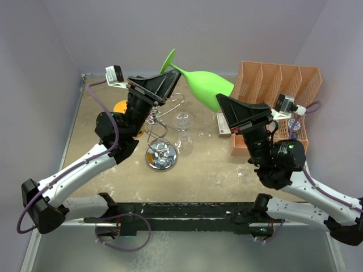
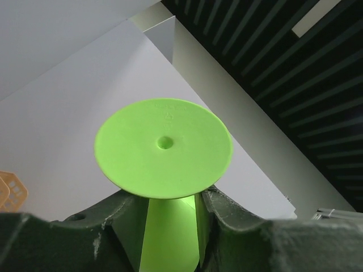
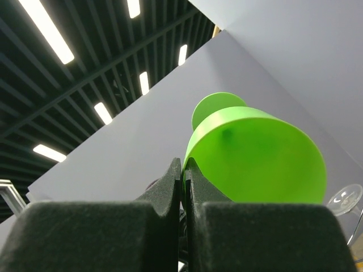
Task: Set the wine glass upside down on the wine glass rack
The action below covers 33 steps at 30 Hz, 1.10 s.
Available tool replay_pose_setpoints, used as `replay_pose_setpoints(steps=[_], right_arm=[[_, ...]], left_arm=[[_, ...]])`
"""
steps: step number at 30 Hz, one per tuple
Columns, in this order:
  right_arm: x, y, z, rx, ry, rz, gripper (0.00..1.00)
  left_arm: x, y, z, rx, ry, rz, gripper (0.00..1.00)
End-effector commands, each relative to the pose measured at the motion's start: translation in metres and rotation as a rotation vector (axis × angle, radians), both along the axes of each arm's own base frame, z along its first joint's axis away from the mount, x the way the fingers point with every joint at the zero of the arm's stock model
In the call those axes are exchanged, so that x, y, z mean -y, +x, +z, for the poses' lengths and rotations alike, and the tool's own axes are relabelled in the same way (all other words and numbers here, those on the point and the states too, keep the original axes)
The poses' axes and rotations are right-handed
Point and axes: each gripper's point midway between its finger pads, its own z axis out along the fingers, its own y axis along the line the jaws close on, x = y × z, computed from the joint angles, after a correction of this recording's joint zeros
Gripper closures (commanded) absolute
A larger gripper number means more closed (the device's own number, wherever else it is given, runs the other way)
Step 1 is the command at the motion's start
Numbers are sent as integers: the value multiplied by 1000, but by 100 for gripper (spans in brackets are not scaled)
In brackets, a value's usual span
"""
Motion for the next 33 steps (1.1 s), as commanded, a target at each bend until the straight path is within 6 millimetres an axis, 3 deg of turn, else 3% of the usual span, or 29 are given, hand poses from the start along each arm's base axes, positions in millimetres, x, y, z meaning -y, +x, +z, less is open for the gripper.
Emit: replay_pose_setpoints(steps=[1,8,10,14,17,24,29,33], right_arm=[[-9,-15,10,63,32,89,100],[-29,-20,5,84,-7,165,100],[-32,-20,2,79,-15,175,100],[-32,-20,-1,70,-17,183,100],[-32,-17,-5,40,-38,175,100],[-29,-8,-13,-30,-143,114,48],[-25,-7,-21,-92,-257,88,36],[-32,-12,-25,-54,-456,78,29]], left_arm=[[-20,-13,32,54,-114,-2,68],[-24,-1,25,38,-95,84,74],[-25,2,24,38,-85,106,79],[-28,3,21,42,-64,145,100],[-30,3,20,52,-45,171,100],[-35,3,22,64,64,256,100],[-30,1,23,95,164,279,100],[-26,-1,22,145,246,307,100]])
